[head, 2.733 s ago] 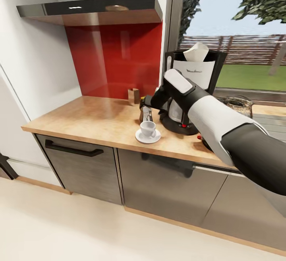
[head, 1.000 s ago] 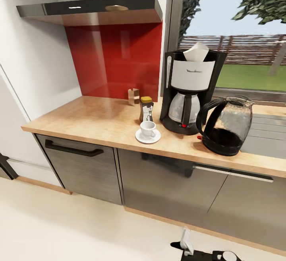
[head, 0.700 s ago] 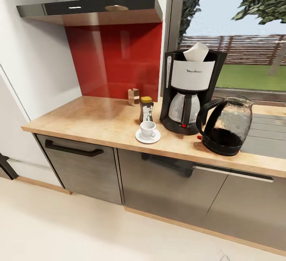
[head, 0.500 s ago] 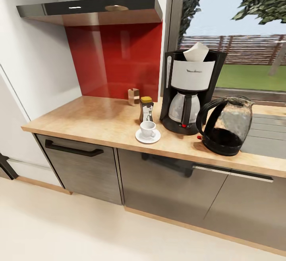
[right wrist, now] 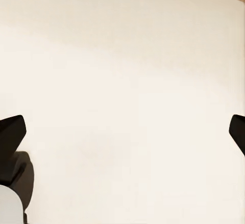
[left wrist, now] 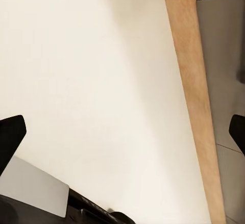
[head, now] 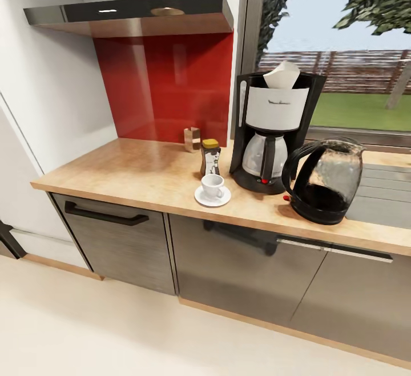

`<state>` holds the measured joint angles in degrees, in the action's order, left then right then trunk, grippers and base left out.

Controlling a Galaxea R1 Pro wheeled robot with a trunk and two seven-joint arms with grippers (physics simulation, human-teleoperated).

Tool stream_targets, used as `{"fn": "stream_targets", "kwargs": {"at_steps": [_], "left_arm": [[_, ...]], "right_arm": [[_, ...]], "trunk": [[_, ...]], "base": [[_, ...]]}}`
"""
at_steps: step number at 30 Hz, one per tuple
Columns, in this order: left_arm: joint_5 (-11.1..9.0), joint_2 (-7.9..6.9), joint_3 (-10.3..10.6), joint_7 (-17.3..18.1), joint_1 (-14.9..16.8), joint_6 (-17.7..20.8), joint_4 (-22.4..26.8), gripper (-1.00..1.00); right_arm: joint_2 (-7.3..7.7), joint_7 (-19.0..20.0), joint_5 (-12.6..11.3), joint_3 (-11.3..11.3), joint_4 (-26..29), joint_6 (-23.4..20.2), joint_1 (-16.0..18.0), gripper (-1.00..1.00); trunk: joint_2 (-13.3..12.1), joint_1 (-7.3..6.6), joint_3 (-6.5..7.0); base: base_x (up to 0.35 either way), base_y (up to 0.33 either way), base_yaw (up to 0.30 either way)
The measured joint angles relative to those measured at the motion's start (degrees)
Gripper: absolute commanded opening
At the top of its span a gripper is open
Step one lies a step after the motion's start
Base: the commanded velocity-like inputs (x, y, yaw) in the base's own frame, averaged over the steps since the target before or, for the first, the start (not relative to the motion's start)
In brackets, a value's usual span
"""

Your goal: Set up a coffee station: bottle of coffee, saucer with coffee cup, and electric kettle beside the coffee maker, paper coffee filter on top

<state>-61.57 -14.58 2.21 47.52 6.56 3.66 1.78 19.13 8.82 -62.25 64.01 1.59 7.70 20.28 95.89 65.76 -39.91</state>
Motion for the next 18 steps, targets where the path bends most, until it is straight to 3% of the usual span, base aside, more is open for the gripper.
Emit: {"fn": "stream_targets", "kwargs": {"at_steps": [10,12,18], "left_arm": [[0.0,0.01,0.0,0.0,0.0,0.0,0.0,1.0],[0.0,0.01,0.0,0.0,0.0,0.0,0.0,1.0],[0.0,0.0,-0.1,-0.1,0.0,0.0,0.0,1.0]], "right_arm": [[-0.01,-3.1,-0.2,0.1,0.1,0.0,0.0,1.0],[-1.24,-3.3,-0.2,0.2,0.4,-0.1,0.0,1.0],[-2.86,-3.3,0.2,0.2,0.2,-0.1,0.0,1.0]], "trunk": [[0.0,0.0,0.0],[0.0,0.0,0.0],[0.0,0.0,0.0]], "base": [[0.0,0.0,0.0],[0.0,0.0,0.0],[0.0,0.0,0.0]]}}
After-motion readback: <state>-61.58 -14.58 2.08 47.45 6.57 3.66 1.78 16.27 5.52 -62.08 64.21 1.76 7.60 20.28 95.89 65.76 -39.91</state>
